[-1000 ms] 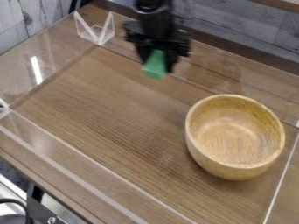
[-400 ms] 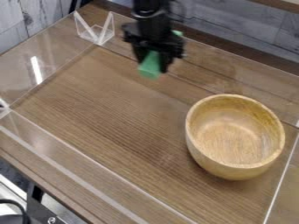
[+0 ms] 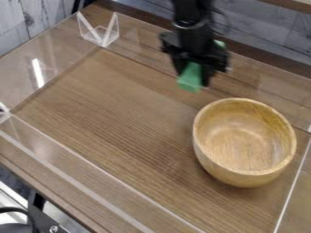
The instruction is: Move green stick from inside the wooden bowl to the table next to it
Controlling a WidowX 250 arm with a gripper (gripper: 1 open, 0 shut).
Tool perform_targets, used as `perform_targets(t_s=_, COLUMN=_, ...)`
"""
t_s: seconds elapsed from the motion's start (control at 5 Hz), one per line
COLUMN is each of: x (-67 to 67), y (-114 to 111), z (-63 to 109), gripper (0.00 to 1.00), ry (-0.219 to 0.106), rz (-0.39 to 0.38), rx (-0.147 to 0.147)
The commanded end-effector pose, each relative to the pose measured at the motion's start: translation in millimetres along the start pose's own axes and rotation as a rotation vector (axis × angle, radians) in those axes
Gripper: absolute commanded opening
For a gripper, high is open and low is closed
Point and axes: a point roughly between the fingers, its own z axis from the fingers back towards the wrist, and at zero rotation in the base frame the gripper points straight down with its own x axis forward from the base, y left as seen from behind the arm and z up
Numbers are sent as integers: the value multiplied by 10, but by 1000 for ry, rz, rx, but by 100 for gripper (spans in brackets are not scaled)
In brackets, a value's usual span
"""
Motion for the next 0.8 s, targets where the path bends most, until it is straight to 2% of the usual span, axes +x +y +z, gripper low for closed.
perform_targets(t_s=0.0, x=128, y=406, z=109, gripper=0, ry=-66, rz=31, rx=32)
perform_targets(t_s=0.2, x=92, y=792, z=77, gripper=0, ry=-66, rz=62, rx=58)
perform_targets(t_s=0.6, x=244, y=59, z=64, gripper=0, ry=-92, rz=-2, rx=4)
